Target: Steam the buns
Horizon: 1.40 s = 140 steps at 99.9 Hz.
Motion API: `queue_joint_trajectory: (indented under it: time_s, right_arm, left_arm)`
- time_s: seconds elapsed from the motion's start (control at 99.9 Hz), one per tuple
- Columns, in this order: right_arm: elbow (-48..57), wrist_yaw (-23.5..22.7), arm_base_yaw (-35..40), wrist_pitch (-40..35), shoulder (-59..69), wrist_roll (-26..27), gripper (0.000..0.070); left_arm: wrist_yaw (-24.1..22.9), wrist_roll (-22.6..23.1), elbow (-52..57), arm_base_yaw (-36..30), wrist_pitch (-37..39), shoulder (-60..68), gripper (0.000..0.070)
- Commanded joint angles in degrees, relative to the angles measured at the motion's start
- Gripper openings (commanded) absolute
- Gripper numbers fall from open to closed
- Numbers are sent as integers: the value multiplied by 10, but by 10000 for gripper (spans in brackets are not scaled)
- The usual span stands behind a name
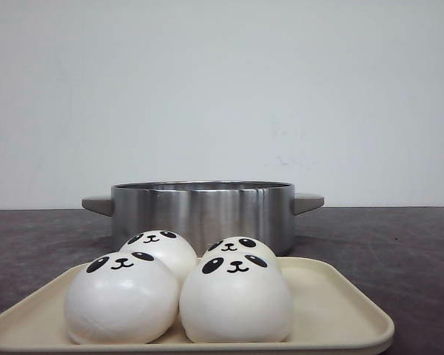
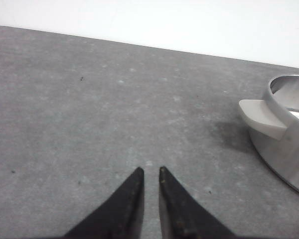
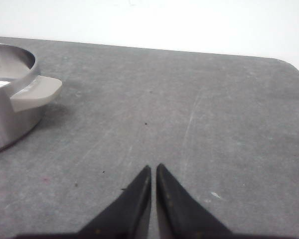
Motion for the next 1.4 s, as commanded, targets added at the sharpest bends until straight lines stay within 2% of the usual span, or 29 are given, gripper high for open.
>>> queue_joint_trajectory:
  time_s: [0.0, 0.53, 0.631, 0.741, 0.891, 0.961, 1.061, 1.131, 1.211, 1.281, 1.391]
  right_arm:
    - [-1, 0, 0, 7, 0, -4, 12]
    - [-1, 0, 0, 7, 0, -4, 12]
    - [-1, -1, 0, 35, 0, 3, 12]
    - [-1, -12, 1, 80, 0, 33, 12]
    - [-1, -43, 2, 161, 0, 117, 12]
    - [-1, -57, 2, 203, 0, 158, 12]
    - [2, -70, 2, 238, 0, 214, 10]
    - [20, -92, 2, 228, 0, 235, 8]
    - [66, -120, 2, 184, 1, 239, 7]
    - [130, -124, 2, 107, 11, 232, 7]
    - [248, -125, 2, -9, 68, 193, 7]
  left_arm:
    - [1, 2, -10, 1, -5, -1, 17]
    - [1, 2, -10, 1, -5, -1, 17]
    - [1, 2, -10, 1, -5, -1, 17]
    - [1, 2, -10, 1, -5, -1, 17]
    - [1, 1, -10, 1, -4, -1, 17]
    - [11, -42, -9, 0, 2, -1, 17]
    - [57, -164, -5, 0, 9, -1, 17]
    - [94, -243, 5, 0, 13, -1, 12]
    - [123, -304, 16, 0, 52, -1, 13]
    - [156, -300, 40, 0, 67, 3, 15]
    - [168, -265, 123, 0, 7, 42, 15]
